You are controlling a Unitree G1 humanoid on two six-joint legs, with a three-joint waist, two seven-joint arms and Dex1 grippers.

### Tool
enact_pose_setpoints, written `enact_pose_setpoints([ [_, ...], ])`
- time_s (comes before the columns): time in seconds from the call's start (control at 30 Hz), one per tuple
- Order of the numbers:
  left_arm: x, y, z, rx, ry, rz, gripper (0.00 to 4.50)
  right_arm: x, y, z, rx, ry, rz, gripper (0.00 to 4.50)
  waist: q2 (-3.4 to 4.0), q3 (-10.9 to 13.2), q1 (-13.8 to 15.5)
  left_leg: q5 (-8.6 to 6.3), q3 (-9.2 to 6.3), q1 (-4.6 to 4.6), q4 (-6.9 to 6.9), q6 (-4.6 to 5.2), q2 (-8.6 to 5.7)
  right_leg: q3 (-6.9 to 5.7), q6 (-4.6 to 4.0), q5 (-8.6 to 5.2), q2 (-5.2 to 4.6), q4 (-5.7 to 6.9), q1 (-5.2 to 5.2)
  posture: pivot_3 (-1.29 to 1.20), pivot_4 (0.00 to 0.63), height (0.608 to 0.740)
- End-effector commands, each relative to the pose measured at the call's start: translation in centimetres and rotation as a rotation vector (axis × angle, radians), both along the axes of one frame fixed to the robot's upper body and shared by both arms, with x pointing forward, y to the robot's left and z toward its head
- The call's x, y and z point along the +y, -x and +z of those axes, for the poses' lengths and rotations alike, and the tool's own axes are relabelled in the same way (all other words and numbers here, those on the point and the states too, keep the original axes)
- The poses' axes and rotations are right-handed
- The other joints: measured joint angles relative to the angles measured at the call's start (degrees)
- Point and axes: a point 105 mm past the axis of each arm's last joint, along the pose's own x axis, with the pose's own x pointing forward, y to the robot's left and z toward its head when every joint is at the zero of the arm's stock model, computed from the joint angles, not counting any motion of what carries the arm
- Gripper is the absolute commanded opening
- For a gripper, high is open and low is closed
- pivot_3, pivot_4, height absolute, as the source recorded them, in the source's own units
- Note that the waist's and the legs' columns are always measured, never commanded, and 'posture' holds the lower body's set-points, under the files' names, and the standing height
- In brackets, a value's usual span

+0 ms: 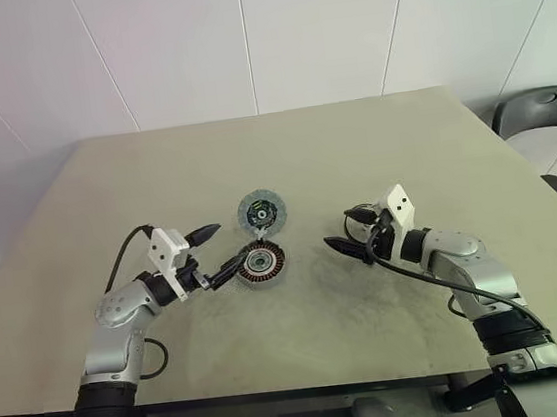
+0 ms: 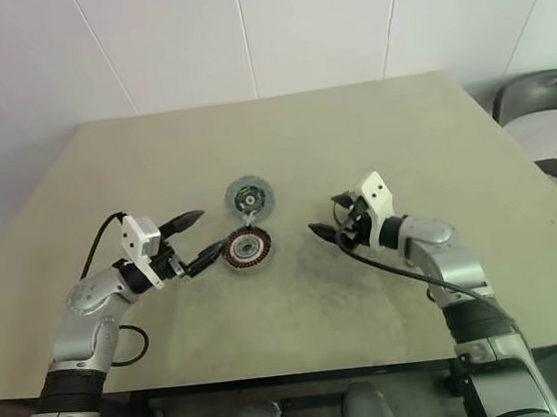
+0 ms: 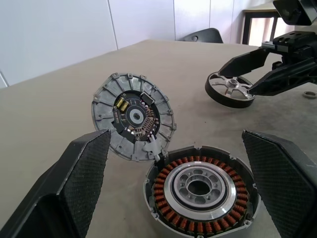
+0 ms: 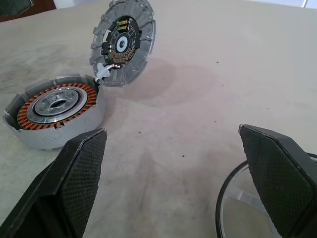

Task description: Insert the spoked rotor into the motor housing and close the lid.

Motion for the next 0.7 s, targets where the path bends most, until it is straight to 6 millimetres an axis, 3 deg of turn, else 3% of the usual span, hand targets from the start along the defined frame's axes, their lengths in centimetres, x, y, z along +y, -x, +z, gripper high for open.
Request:
enact_pose_setpoints([
  [0.03, -0.23, -0.23, 1.49, -0.055, -0.018, -0.014, 4.50, 0.11, -0.29, 1.88, -0.074, -0.005, 0.005, 4.48, -0.01, 0.00, -0.01, 0.00, 0.02, 0.00, 0.00, 0.00, 0.01, 0.01, 0.00, 0.00, 0.00, 0.00, -0.01, 0.00, 0.000, 0.740],
  [0.7, -0.21, -0.38, 0.94, -0.051, -0.019, -0.010, 4.50, -0.27, -0.43, 1.83, -0.071, 0.002, -0.008, 4.48, -0.03, -0.01, 0.04, 0.00, 0.08, 0.00, 0.01, 0.00, 0.02, 0.02, 0.00, 0.03, 0.00, 0.00, -0.02, 0.00, 0.000, 0.740],
])
